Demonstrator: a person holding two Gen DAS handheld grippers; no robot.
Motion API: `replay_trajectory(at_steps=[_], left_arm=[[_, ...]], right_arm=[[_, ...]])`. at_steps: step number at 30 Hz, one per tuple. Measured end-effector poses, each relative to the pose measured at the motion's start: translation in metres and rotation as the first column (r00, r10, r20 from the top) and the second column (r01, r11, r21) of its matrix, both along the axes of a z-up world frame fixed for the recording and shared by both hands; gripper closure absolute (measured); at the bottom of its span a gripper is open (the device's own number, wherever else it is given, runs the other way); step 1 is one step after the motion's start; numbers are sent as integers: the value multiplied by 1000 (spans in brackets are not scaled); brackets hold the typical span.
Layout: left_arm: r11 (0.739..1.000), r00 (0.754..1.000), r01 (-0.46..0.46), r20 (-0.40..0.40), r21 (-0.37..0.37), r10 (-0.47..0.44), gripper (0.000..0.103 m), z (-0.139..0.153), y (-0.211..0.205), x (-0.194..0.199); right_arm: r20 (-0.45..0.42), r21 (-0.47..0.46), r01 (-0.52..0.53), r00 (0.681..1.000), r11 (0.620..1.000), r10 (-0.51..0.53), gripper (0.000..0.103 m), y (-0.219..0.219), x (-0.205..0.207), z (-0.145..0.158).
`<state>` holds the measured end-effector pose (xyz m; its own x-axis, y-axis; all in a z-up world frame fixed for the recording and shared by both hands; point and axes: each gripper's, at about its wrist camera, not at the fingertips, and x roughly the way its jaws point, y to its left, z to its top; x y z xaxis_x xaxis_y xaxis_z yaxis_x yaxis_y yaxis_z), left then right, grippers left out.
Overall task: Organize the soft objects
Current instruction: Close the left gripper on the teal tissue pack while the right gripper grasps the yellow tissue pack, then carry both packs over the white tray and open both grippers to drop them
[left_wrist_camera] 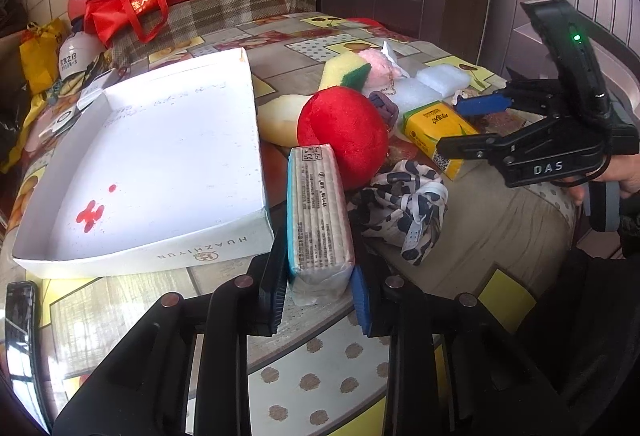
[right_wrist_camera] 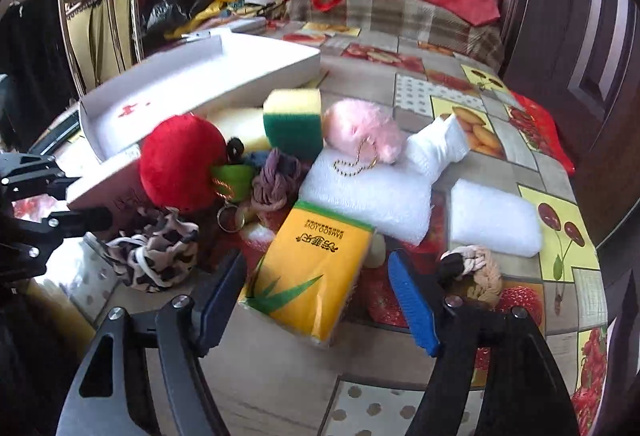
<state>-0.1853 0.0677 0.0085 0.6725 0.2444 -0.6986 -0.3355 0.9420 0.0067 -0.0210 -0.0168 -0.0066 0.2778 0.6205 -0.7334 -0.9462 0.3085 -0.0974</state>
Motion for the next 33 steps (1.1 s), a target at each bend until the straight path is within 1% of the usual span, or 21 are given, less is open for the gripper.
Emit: replay_trajectory(at_steps=[1,3,4,5,7,8,10,13,14,16,17,18,19,20,22,24,26,27,28,31,33], left_arm=[[1000,1000,3,-1,2,-3,76,-1,0,1],[1000,1000,10,0,5,-10,76,-1,0,3],[1000,1000,14,3,3,-14,76,-1,0,4],[1000,1000,22,9,-3,-22,76,0,1,3],[1000,999,26,25,0,-26,77,2,0,-1],[1000,999,18,43,5,-18,77,6,1,-6],[1000,996,0,85,8,0,77,13,4,-15],[999,984,-25,176,26,20,77,30,7,-30],[998,976,-47,216,45,36,77,36,8,-35],[986,954,-119,288,115,81,77,48,10,-45],[980,942,-148,321,133,99,77,53,14,-51],[975,925,-174,364,140,113,77,57,19,-57],[968,911,-204,390,144,134,77,60,26,-62],[955,897,-250,409,158,167,77,62,34,-66],[933,882,-312,420,179,214,77,61,47,-71],[917,870,-357,421,176,258,77,55,61,-74],[916,855,-382,424,122,300,77,50,72,-79],[912,846,-395,431,109,315,77,50,75,-82],[904,839,-412,434,113,329,77,49,77,-83],[895,834,-433,426,111,351,77,47,82,-82],[892,833,-439,422,110,358,77,46,83,-78]], right_arm=[[-19,-19,3,1000,1000,-4,32,3,4,-5],[-61,-34,0,998,999,-2,39,9,9,-14],[-64,-37,0,998,999,-2,46,11,9,-16],[-55,-32,-1,998,999,-1,50,8,9,-15],[-58,-13,-3,998,1000,2,53,4,9,-12],[-68,7,4,998,1000,-4,53,0,10,-9],[-81,86,15,997,996,-8,53,-15,10,2],[-67,222,45,997,974,-31,53,-34,10,28],[-59,270,50,998,962,-35,53,-39,9,37],[-44,375,61,998,925,-48,53,-47,5,55],[-42,425,63,998,903,-50,53,-50,4,62],[-41,475,68,998,877,-55,53,-51,2,67],[-36,515,73,997,854,-64,53,-51,1,71],[-27,540,72,997,838,-69,53,-49,-2,72],[9,580,62,997,812,-83,53,-42,-9,72],[43,589,52,994,806,-96,53,-33,-15,68],[25,577,56,996,815,-86,53,-24,-17,58],[6,566,60,997,822,-77,53,-19,-19,52],[-1,548,57,998,834,-68,53,-15,-22,48],[17,592,34,998,806,-54,53,-17,-34,52],[17,593,16,999,805,-33,53,-12,-42,51]])
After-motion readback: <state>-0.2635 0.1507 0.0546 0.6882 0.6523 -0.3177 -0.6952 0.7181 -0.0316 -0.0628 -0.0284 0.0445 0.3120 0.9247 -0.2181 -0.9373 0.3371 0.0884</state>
